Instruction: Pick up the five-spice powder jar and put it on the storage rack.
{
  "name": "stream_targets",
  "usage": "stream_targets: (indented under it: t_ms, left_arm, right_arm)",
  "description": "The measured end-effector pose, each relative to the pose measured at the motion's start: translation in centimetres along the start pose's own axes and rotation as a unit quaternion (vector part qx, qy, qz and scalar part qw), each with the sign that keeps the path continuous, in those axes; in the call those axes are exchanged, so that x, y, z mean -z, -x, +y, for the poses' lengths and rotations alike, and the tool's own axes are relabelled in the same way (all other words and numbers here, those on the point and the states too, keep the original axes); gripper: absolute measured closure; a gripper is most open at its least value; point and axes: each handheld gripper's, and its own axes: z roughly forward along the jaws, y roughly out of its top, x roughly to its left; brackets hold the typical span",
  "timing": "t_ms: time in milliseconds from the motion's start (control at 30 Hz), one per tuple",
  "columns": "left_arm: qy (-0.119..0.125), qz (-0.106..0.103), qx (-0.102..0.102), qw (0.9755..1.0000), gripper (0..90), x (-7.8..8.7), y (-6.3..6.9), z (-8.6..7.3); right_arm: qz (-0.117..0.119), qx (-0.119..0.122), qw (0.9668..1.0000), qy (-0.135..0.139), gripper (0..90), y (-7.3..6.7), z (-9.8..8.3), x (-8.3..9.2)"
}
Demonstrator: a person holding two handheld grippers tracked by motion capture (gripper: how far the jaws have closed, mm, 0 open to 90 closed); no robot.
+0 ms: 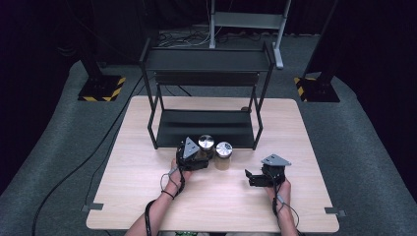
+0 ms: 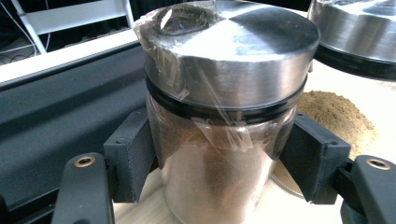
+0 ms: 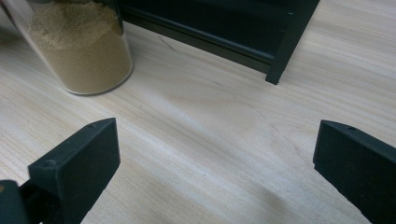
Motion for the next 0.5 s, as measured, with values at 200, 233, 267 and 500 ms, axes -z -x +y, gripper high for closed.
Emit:
stream_targets:
  t_ms: [200,233,267,500]
  left_arm:
    - [0.004,-0.002,0.006,1.0,30.7,0.21,-0.18,-0.07]
    - [0.004,-0.001,0.006,1.0,30.7,0.26,-0.17,-0.07]
    - [0.006,-0.001,0.007,1.0,30.7,0.31,-0.19,-0.1]
    - [0.009,0.002,0.01,0.9999,30.7,0.55,-0.24,-0.11]
  right_arm:
    - [-0.001,0.001,1.0,0.0,0.0,-0.06,0.01,-0.02]
    - [-0.002,0.001,1.0,-0.001,0.0,-0.07,0.02,-0.02]
    - [-0.002,0.002,1.0,-0.001,0.0,-0.07,0.03,-0.03]
    - [-0.003,0.004,1.0,-0.002,0.0,-0.17,0.06,-0.04]
